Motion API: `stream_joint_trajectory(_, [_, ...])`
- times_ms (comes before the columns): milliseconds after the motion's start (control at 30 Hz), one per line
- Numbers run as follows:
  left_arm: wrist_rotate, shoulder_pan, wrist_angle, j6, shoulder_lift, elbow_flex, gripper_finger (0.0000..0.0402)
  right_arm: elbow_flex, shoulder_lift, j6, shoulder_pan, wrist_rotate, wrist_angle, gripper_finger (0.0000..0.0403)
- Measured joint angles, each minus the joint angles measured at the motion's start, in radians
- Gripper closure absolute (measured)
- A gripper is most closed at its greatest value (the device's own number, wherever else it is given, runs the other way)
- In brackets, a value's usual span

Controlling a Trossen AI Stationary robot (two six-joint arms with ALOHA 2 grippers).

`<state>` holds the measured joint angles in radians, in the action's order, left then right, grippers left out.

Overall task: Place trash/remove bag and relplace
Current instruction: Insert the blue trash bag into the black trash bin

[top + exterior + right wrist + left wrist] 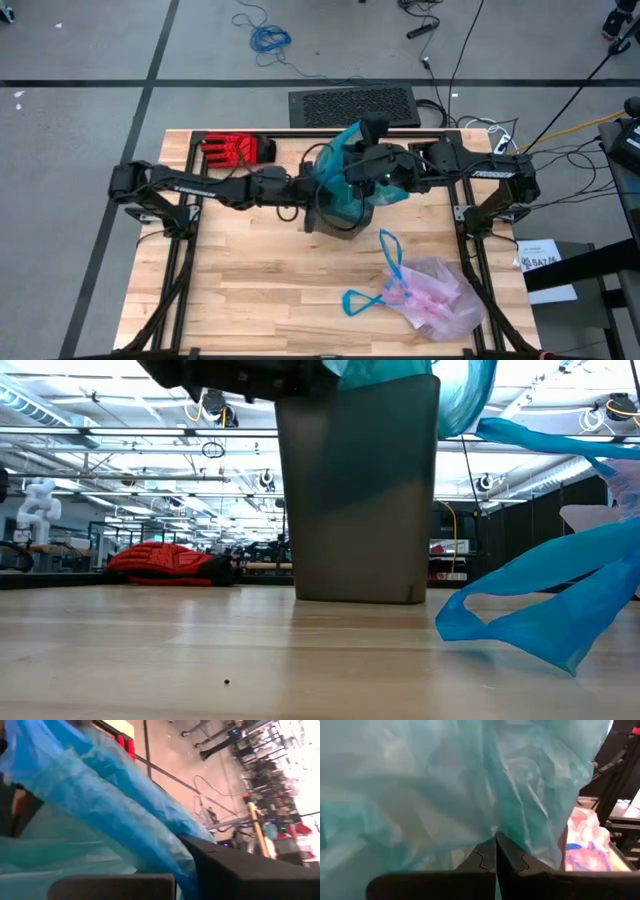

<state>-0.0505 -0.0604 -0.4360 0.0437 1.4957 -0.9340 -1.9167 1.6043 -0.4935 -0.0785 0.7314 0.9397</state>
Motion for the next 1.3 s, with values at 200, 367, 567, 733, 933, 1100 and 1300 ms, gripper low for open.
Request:
stream_joint_trajectory(200, [0.082,0.032,0.119,-0.009,0.048,-0.082,0.0402,0.0,0.002,0.02,0.028,-0.04,-0.001,0.0403])
stream_joint_trajectory(367, [0.249,0.062,0.359,-0.084,0.057,-0.162,0.0401,0.0,0.002,0.048,0.048,-0.14,-0.005,0.0403])
stream_joint_trajectory(567, [0.397,0.104,0.606,-0.156,0.028,-0.253,0.0401,0.0,0.002,0.071,0.059,-0.193,-0.008,0.0403])
stream_joint_trajectory(733, [0.424,0.131,0.767,-0.162,-0.043,-0.316,0.0401,0.0,0.003,0.081,0.059,-0.214,-0.013,0.0403])
stream_joint_trajectory(933, [0.427,0.15,0.953,-0.141,-0.195,-0.341,0.0401,0.0,0.003,0.137,0.043,-0.267,-0.013,0.0403])
stream_joint_trajectory(1100, [0.449,0.164,1.011,-0.08,-0.339,-0.334,0.0401,-0.001,0.047,0.151,0.009,-0.306,-0.002,0.0403])
stream_joint_trajectory(1300, [0.478,0.198,1.01,-0.021,-0.456,-0.251,0.0401,-0.001,0.161,0.103,-0.044,-0.11,0.032,0.0403])
